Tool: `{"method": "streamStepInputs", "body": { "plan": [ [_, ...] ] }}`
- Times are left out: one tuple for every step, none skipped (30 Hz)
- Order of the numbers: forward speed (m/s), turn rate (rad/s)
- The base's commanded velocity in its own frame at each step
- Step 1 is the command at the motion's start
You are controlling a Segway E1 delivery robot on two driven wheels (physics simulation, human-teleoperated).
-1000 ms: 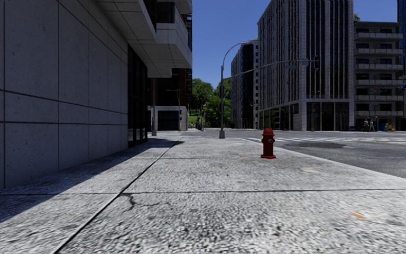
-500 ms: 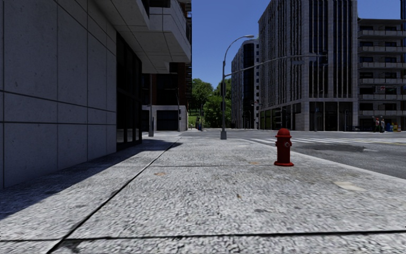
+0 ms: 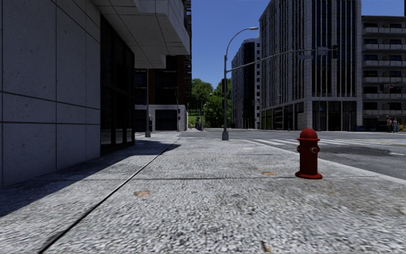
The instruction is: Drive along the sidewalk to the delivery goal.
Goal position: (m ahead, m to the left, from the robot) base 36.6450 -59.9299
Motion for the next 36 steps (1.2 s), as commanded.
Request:
{"method": "streamStepInputs", "body": {
  "plan": [
    [2.0,0.0],
    [2.0,0.0],
    [2.0,0.0],
    [2.0,0.0],
    [2.0,0.0],
    [2.0,0.0],
    [2.0,0.0],
    [2.0,0.0],
    [2.0,0.0],
    [2.0,0.0],
    [2.0,0.0],
    [2.0,0.0],
    [2.0,0.0],
    [2.0,0.0],
    [2.0,0.0],
    [2.0,0.0],
    [2.0,0.0],
    [2.0,0.0],
    [2.0,0.0],
    [2.0,0.0],
    [2.0,0.0],
    [2.0,0.0],
    [2.0,0.0],
    [2.0,0.0],
    [2.0,0.0],
    [2.0,0.0],
    [2.0,0.0],
    [2.0,0.0],
    [2.0,0.0],
    [2.0,0.0],
    [2.0,0.02],
    [2.0,0.1],
    [2.0,0.1],
    [2.0,0.26],
    [2.0,0.56],
    [2.0,0.68]
  ]
}}
